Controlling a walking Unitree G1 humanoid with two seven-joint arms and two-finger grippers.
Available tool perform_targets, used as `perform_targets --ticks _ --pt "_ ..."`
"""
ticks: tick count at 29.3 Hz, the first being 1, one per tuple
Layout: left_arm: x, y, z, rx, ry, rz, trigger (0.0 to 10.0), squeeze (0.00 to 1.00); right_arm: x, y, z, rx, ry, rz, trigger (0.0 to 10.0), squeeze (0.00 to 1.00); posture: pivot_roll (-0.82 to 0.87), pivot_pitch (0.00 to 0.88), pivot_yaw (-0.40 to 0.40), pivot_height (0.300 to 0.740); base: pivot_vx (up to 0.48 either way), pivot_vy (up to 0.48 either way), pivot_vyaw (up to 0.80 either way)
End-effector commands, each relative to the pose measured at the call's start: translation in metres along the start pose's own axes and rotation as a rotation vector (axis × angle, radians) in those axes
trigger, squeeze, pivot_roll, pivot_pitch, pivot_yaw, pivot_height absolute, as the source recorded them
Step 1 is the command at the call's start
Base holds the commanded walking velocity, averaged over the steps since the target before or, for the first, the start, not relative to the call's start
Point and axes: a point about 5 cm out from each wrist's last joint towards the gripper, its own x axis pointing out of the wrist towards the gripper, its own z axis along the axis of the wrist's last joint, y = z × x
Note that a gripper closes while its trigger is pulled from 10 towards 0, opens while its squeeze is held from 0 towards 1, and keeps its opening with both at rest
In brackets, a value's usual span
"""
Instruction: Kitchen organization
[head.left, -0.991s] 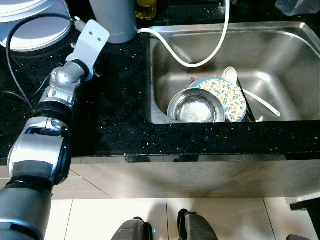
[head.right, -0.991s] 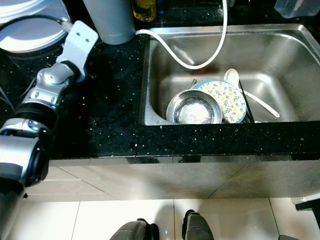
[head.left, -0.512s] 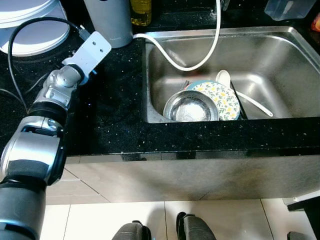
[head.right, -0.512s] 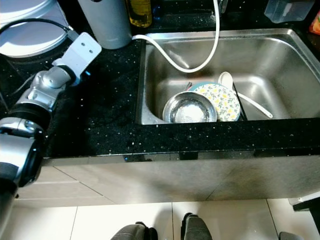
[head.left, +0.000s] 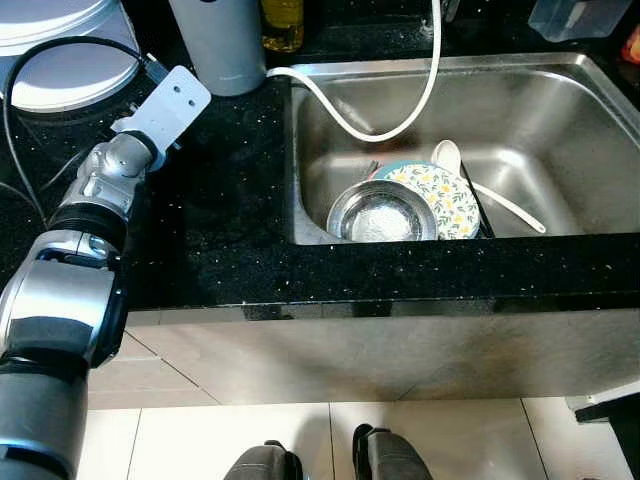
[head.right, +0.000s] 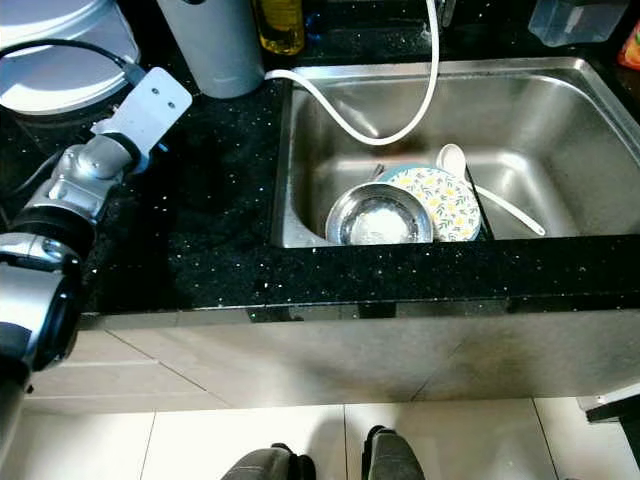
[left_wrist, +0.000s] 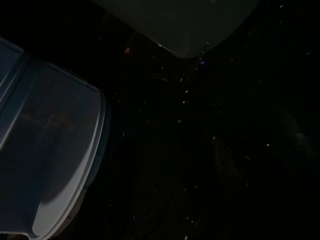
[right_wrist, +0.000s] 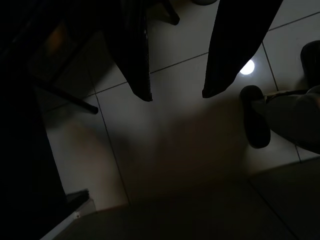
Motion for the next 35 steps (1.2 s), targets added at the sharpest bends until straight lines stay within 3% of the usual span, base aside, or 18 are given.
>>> perform_targets --ticks 1,12,14,20,35 --pt "-0.003 0.001 -0.013 0.034 0.059 -0.016 10.0 0.00 -0.012 -0.009 -0.010 -0.006 0.026 -0.016 10.0 0.00 -0.20 0.232 0.037 0.740 0.000 0.000 0.00" --pt "-0.001 0.002 -0.006 0.035 0.028 -0.010 10.0 0.00 -0.035 -0.027 -0.021 -0.025 0.046 -0.046 10.0 0.00 -0.23 0.287 0.021 0.740 0.000 0.000 0.00" --pt "0.000 0.001 -0.004 -0.014 0.020 -0.007 10.0 0.00 -0.037 -0.028 -0.020 -0.028 0.039 -0.047 10.0 0.00 -0.24 0.290 0.018 0.740 0.000 0.000 0.00" --pt "0.002 -0.002 0.004 -0.058 -0.007 -0.008 10.0 0.00 -0.040 -0.030 -0.014 -0.036 0.020 -0.047 10.0 0.00 -0.27 0.296 0.008 0.740 0.000 0.000 0.00" --pt "0.004 0.015 0.016 -0.144 -0.008 0.039 10.0 0.00 -0.053 -0.032 -0.013 -0.030 0.009 -0.059 10.0 0.00 -0.29 0.323 0.020 0.740 0.000 0.000 0.00"
